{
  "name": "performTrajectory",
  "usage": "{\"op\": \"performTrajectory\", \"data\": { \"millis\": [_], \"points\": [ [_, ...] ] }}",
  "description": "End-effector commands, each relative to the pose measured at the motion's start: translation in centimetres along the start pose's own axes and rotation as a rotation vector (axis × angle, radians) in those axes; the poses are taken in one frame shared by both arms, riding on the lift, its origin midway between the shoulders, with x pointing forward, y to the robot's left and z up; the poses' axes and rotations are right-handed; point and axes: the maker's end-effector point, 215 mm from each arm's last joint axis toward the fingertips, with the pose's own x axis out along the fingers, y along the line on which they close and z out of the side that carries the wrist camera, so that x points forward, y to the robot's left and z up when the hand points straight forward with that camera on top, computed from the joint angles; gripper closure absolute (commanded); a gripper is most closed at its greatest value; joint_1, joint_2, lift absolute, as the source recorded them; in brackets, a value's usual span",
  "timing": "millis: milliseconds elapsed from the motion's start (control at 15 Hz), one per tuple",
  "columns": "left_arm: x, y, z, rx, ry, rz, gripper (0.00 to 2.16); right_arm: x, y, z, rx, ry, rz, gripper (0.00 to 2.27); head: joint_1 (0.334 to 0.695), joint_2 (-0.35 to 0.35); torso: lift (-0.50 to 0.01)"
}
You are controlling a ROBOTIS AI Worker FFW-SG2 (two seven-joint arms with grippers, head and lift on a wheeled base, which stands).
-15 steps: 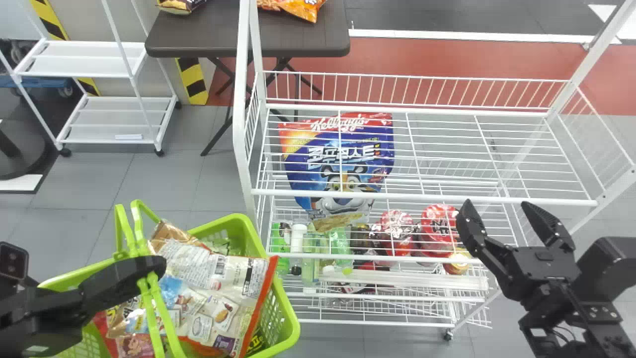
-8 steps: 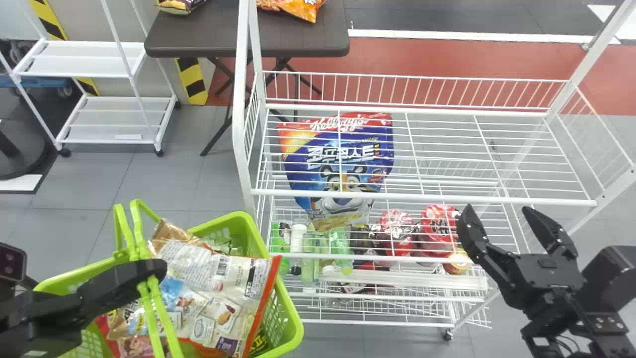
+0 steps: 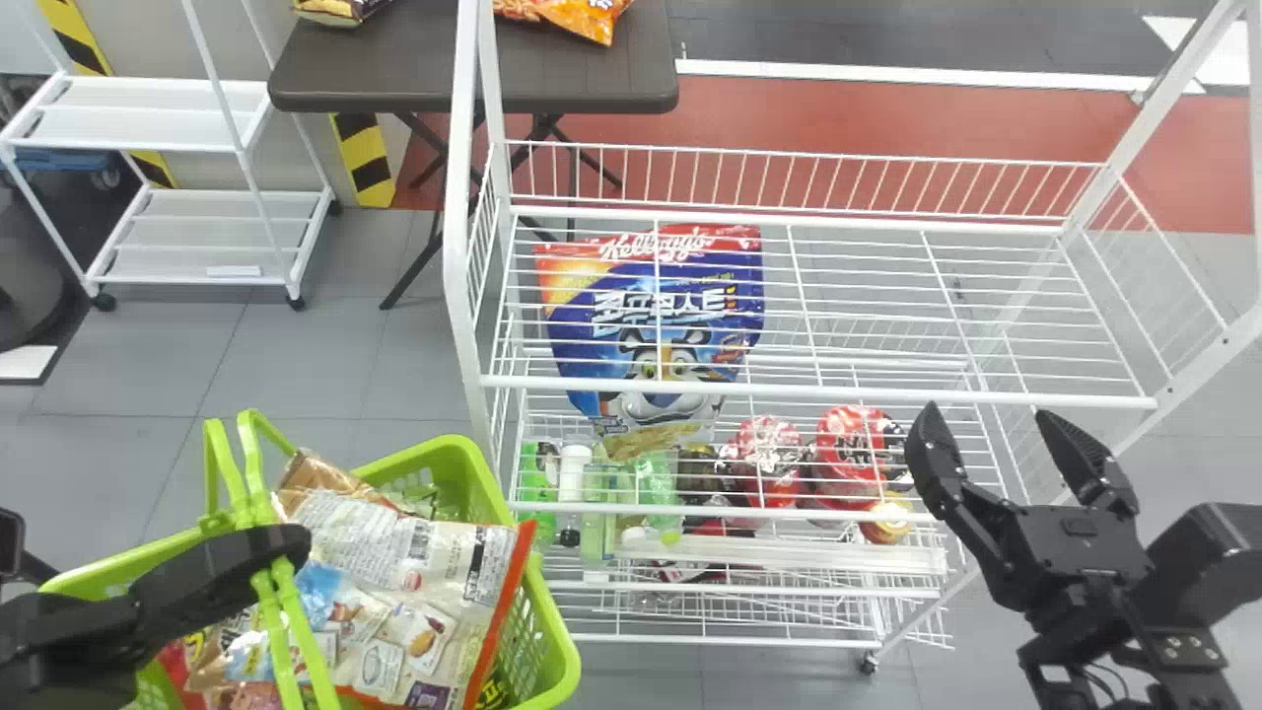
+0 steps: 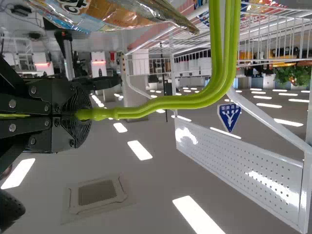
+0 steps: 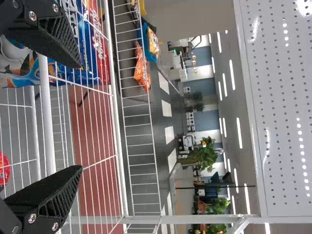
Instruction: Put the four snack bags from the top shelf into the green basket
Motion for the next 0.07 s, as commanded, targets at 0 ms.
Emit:
{"op": "performTrajectory", "data": {
  "millis": [0],
  "points": [
    [-0.11,-0.39,0.25,0.005,-0.002,-0.010,2.15,0.54,-0.08,-0.09,0.002,-0.003,-0.002,0.07,0.695,-0.060,0.000]
  ]
}}
